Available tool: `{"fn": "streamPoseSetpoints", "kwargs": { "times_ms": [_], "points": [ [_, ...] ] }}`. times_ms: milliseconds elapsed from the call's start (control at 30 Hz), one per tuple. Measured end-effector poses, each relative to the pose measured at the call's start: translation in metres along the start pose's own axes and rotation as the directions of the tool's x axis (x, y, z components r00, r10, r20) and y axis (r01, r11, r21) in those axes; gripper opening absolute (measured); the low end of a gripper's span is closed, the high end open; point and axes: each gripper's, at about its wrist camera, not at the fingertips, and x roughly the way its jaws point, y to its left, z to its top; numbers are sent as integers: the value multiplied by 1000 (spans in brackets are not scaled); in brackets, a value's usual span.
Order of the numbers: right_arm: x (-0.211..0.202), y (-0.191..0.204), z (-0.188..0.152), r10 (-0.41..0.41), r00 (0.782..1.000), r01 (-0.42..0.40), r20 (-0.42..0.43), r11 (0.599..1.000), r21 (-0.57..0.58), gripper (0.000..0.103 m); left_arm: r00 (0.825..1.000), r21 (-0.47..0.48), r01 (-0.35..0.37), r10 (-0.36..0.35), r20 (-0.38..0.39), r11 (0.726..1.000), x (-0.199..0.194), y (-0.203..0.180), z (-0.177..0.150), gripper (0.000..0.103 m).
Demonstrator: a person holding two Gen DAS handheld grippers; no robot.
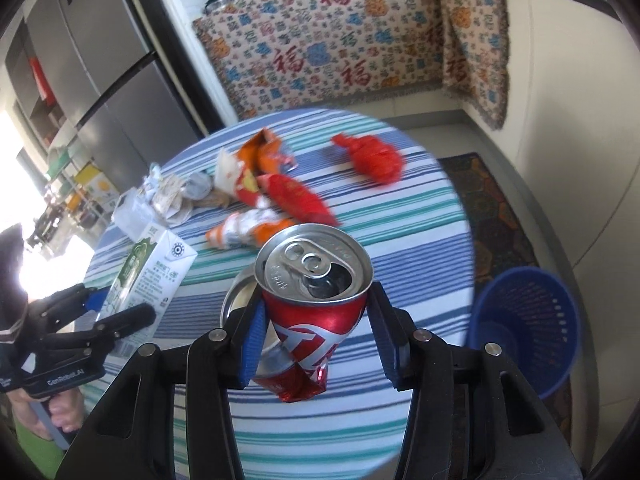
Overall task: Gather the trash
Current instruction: 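Carry carton and can over the blue wastebasket and open both tools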
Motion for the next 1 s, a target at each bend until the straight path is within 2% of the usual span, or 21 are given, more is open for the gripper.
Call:
{"fn": "streamPoseSetpoints", "kwargs": {
  "times_ms": [200,333,433,667,833,1000],
  "points": [
    [-37,-83,3,-164,986,161,34,985,63,50,993,71,120,-120,-9,990,32,-69,32,48],
    [-49,-143,1,-263,965,260,12,959,116,50,980,122,200,-197,-35,972,61,-120,49,48],
    [-53,-179,0,-312,950,310,-12,940,140,50,972,149,234,-227,-63,961,88,-160,60,48],
    [-41,-252,0,-359,929,369,-84,908,198,50,960,181,266,-244,-134,947,164,-239,73,48],
    [-29,-283,-2,-374,920,392,-118,894,217,50,950,148,283,-256,-179,948,205,-256,72,48],
    [-18,-299,-7,-373,917,397,-139,885,243,50,949,139,276,-247,-195,951,233,-266,79,48]
  ]
}}
